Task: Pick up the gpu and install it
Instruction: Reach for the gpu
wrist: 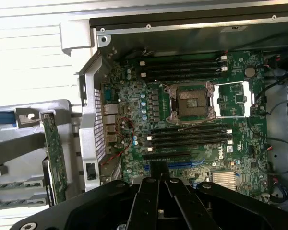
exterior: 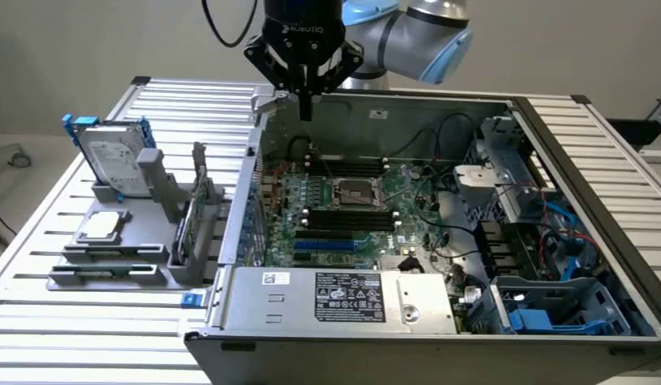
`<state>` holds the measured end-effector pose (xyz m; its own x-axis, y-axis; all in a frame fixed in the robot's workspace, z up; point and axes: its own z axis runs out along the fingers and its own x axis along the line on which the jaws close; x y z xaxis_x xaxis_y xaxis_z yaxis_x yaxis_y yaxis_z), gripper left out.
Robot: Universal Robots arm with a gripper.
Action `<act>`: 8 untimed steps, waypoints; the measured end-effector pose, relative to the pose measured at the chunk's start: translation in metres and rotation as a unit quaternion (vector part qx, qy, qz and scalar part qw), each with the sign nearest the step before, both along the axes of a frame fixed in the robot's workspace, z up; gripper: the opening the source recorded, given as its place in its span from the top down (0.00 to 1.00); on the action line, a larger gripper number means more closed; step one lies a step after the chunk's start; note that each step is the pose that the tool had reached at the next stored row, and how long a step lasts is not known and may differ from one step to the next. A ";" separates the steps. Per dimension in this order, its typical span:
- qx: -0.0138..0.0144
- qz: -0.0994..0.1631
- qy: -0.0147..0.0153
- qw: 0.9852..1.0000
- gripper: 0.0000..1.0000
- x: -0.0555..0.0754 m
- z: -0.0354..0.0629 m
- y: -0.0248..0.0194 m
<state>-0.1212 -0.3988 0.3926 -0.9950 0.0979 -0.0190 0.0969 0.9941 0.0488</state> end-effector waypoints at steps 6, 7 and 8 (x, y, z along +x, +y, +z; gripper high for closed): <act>0.000 0.000 0.000 1.000 0.89 -0.003 0.0002 0.0000; 0.000 0.000 0.001 1.000 0.89 -0.007 0.0001 0.0000; 0.000 0.000 0.001 1.000 0.89 -0.010 0.0000 0.0001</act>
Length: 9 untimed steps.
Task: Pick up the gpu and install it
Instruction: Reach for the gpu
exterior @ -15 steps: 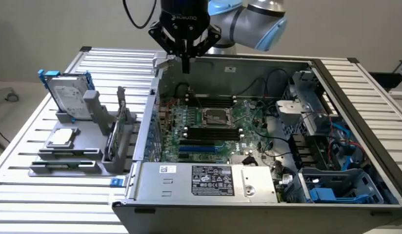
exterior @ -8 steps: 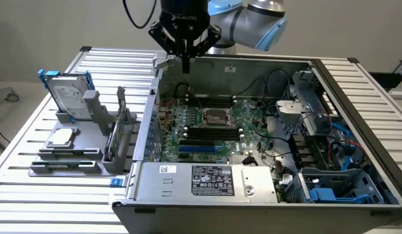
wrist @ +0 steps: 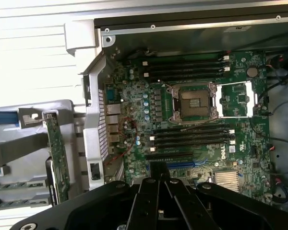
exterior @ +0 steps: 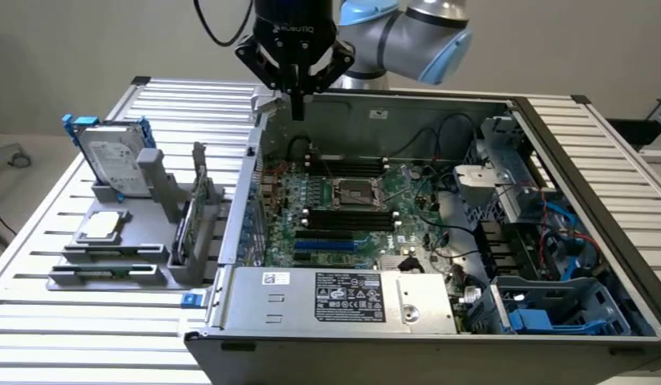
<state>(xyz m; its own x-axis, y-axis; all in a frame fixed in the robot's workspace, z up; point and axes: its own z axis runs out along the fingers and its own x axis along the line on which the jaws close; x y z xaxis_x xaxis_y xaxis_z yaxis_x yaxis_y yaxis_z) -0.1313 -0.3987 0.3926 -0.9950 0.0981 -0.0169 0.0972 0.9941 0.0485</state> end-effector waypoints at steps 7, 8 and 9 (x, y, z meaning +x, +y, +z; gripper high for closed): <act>0.000 0.000 0.006 1.000 0.89 -0.028 -0.0001 0.0006; 0.000 0.000 0.007 1.000 0.89 -0.033 -0.0001 0.0007; 0.000 0.000 0.008 1.000 0.89 -0.037 -0.0001 0.0008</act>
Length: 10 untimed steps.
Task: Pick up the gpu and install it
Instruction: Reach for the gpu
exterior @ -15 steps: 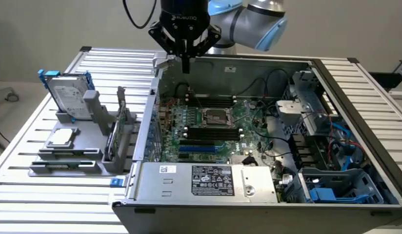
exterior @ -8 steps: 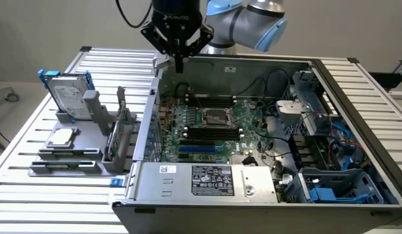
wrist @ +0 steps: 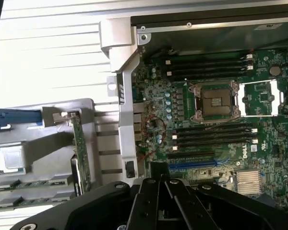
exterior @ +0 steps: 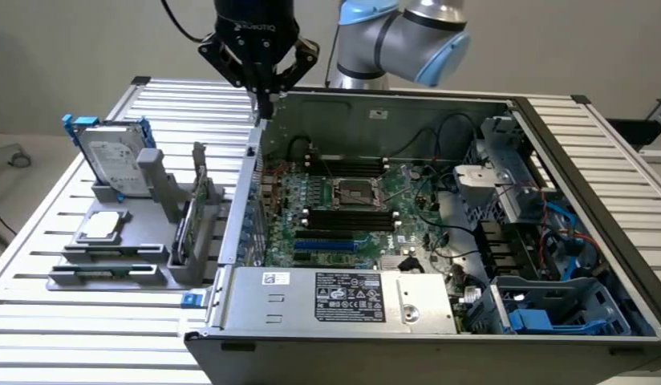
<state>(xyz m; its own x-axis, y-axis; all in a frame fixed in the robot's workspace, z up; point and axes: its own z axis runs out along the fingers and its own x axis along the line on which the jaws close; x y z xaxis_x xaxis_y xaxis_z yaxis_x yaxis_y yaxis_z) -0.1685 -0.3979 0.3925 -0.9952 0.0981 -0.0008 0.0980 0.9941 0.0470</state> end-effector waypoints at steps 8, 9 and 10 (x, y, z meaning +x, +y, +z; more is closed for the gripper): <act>0.000 0.000 0.012 1.000 0.89 -0.034 -0.0001 0.0009; 0.000 0.000 0.014 1.000 0.89 -0.038 -0.0002 0.0010; 0.000 0.000 0.016 1.000 0.89 -0.042 -0.0002 0.0012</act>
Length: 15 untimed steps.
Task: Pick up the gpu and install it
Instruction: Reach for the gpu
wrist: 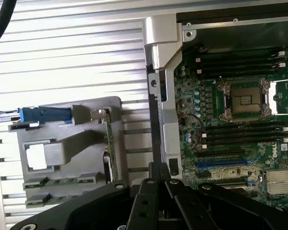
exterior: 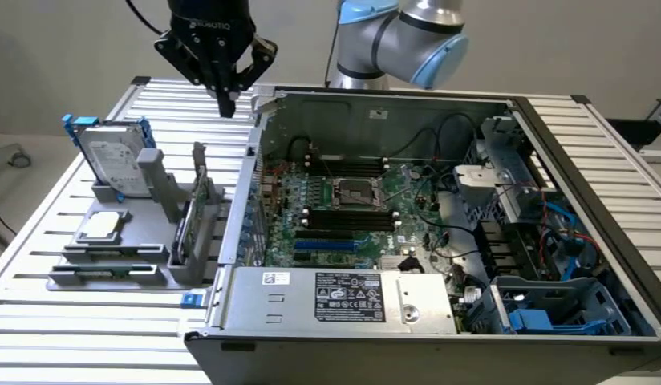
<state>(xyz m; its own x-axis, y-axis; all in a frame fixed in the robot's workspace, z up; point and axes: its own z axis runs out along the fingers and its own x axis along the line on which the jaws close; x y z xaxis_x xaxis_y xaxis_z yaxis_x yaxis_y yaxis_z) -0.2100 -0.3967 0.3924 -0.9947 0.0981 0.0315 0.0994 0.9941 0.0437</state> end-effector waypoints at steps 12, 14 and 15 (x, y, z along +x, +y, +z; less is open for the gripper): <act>-0.004 0.009 0.008 1.000 0.89 -0.042 -0.0068 0.0028; -0.007 0.019 0.008 1.000 0.89 -0.043 -0.0079 0.0029; -0.008 0.025 0.008 1.000 0.89 -0.043 -0.0083 0.0029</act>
<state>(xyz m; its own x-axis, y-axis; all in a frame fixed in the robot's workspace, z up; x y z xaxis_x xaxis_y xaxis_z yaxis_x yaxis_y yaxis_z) -0.2533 -0.3938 0.3840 -0.9977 0.0487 0.0470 0.0499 0.9984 0.0259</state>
